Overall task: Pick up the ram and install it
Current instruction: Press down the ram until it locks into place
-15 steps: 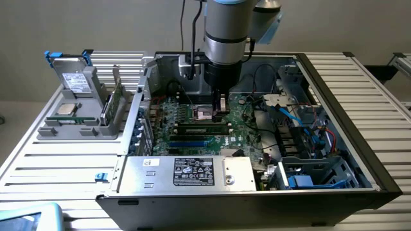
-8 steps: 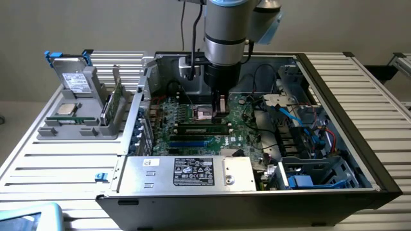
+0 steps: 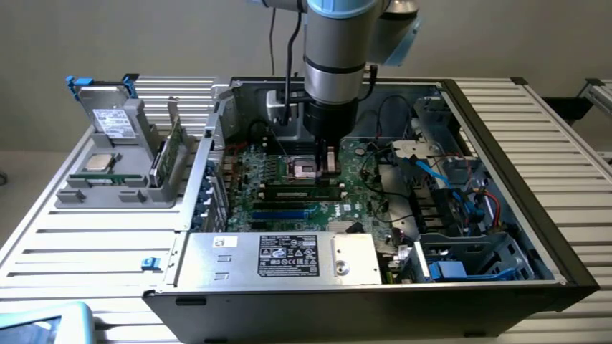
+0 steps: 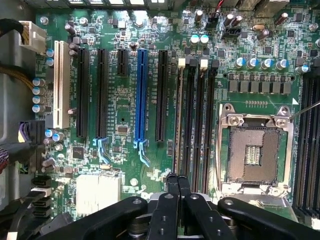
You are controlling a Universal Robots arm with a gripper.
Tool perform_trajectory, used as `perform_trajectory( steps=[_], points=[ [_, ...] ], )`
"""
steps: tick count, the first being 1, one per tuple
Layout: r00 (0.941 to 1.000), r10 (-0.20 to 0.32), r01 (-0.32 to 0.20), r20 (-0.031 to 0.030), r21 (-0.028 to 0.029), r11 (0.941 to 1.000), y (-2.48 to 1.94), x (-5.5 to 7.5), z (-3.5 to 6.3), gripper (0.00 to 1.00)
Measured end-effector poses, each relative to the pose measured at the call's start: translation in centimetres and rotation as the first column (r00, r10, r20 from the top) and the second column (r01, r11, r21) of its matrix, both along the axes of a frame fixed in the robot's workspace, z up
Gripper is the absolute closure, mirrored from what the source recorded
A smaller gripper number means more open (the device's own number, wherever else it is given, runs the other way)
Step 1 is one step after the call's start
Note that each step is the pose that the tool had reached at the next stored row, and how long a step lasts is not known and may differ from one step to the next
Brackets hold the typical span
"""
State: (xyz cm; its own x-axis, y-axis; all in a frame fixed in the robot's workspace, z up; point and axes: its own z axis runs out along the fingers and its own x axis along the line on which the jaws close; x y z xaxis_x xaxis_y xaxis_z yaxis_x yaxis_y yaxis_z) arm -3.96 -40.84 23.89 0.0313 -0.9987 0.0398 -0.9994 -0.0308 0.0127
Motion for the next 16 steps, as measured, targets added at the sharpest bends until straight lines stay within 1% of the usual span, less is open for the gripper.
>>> perform_trajectory(
  steps=[2, 3, 4, 6, 8, 13, 16],
  points=[
    [1.0, -0.002, 0.002, 0.0, 0.0007, 1.0, -0.12, 0.01, -0.01, 0.89],
    [1.0, -0.003, 0.003, -0.0001, 0.002, 1.0, -0.13, 0.03, -0.01, 0.89],
    [1.0, -0.005, 0.005, -0.0001, 0.0052, 1.0, -0.13, 0.05, -0.01, 0.89],
    [0.9999, -0.012, 0.012, 0.0007, 0.0134, 0.9998, -0.13, 0.07, -0.03, 0.89],
    [0.9998, -0.019, 0.019, 0.0026, 0.0166, 0.9997, -0.12, 0.08, -0.09, 0.89],
    [0.9993, -0.037, 0.037, 0.0049, 0.0172, 0.9992, -0.12, 0.08, -0.25, 0.89],
    [0.9989, -0.047, 0.047, 0.0049, 0.0171, 0.9987, 0.01, 0.08, -0.4, 0.89]
  ],
)
